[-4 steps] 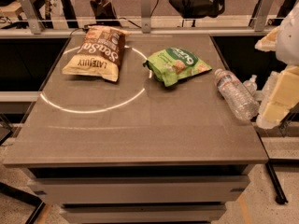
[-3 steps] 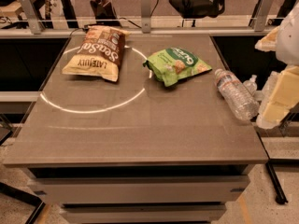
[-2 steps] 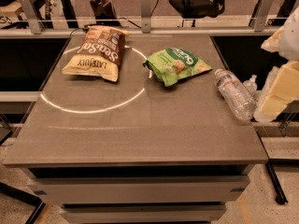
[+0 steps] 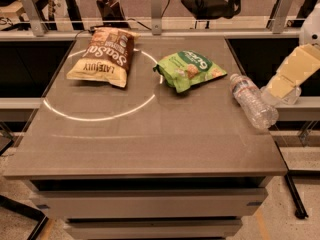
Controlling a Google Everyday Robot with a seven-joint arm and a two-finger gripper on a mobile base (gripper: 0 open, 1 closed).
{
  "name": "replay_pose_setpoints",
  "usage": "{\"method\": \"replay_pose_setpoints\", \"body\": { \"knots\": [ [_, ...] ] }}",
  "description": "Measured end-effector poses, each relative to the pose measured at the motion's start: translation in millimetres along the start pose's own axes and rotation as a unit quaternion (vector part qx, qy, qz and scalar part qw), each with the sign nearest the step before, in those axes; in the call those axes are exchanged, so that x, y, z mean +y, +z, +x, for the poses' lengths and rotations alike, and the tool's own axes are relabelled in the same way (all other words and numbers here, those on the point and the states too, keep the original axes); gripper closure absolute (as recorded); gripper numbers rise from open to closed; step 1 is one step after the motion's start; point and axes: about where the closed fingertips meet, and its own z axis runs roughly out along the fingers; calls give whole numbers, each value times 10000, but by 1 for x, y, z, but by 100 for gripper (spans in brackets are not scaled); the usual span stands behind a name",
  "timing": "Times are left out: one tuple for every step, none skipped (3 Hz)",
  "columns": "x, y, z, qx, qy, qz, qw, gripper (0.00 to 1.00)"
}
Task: Place water bottle upright
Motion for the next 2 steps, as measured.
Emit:
{"method": "replay_pose_setpoints", "body": {
  "knots": [
    [-15, 7, -5, 174, 770, -39, 9969, 0],
    [-32, 22, -11, 278, 1529, -38, 9878, 0]
  ]
}}
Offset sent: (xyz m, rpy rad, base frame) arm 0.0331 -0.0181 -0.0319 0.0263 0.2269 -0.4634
